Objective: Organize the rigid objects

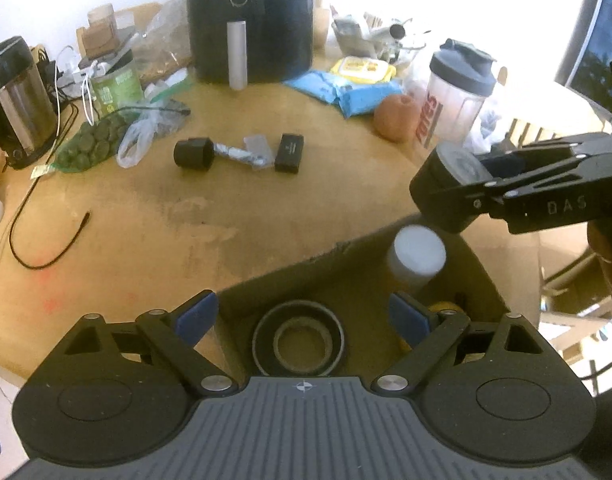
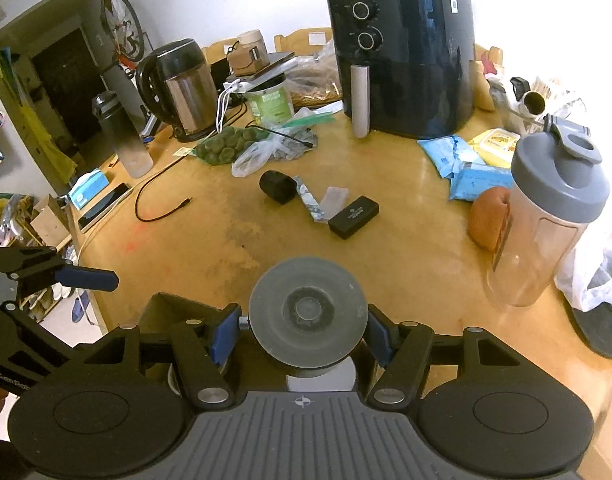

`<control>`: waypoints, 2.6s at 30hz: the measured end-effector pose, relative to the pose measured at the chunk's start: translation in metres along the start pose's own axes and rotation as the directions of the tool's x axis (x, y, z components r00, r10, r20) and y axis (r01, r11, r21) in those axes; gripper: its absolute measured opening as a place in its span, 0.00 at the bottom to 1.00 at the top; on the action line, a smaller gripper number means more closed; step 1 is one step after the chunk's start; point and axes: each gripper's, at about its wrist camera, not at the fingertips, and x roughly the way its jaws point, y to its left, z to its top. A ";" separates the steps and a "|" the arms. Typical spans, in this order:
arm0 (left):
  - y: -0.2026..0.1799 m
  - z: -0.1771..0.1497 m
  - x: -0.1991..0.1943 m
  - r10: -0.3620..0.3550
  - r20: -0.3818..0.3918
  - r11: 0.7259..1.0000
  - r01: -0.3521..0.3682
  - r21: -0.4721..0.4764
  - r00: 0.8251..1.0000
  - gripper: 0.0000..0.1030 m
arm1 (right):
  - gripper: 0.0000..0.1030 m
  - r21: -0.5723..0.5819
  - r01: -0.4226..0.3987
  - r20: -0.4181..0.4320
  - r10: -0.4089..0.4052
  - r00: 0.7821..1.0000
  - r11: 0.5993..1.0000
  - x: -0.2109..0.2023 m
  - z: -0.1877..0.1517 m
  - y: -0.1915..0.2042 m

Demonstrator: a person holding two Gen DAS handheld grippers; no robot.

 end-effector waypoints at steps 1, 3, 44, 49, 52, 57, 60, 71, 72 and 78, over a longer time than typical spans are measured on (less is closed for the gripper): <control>0.000 -0.002 -0.001 -0.006 -0.003 1.000 0.006 -0.006 1.000 0.91 | 0.66 -0.001 -0.001 -0.002 0.001 1.000 1.000 0.000 -0.001 0.000; 0.000 -0.006 -0.003 -0.012 -0.004 1.000 0.012 -0.019 1.000 0.91 | 0.66 0.000 -0.006 -0.008 0.006 1.000 1.000 0.000 -0.004 0.001; 0.014 -0.040 -0.039 0.102 0.041 0.978 -0.092 -0.186 0.994 0.90 | 0.91 -0.227 -0.055 -0.108 0.031 0.994 0.972 0.038 -0.034 0.049; 0.010 -0.040 -0.039 0.098 0.047 0.981 -0.089 -0.174 0.994 0.90 | 0.95 -0.218 -0.046 -0.097 0.025 0.995 0.975 0.030 -0.035 0.050; 0.009 -0.038 -0.038 0.101 0.047 0.982 -0.091 -0.168 0.994 0.90 | 0.97 -0.219 -0.034 -0.085 0.016 0.996 0.975 0.025 -0.035 0.050; 0.006 -0.036 -0.038 0.096 0.051 0.984 -0.087 -0.155 0.994 0.90 | 1.00 -0.205 -0.013 -0.069 -0.001 0.998 0.979 0.018 -0.036 0.046; 0.003 -0.035 -0.038 0.087 0.054 0.987 -0.079 -0.143 0.995 0.90 | 1.00 -0.192 -0.004 -0.060 -0.007 0.998 0.981 0.014 -0.036 0.042; -0.006 -0.033 -0.024 0.026 0.010 0.996 -0.025 -0.089 1.000 0.90 | 1.00 -0.135 0.041 -0.024 -0.044 0.999 0.990 0.004 -0.036 0.030; -0.007 -0.032 -0.022 0.022 0.004 0.996 -0.022 -0.082 1.000 0.90 | 1.00 -0.131 0.045 -0.023 -0.048 0.999 0.990 0.004 -0.036 0.029; -0.006 -0.032 -0.002 -0.008 -0.044 0.998 0.005 -0.063 0.999 0.90 | 1.00 -0.094 0.072 -0.015 -0.074 0.997 0.993 0.003 -0.031 0.020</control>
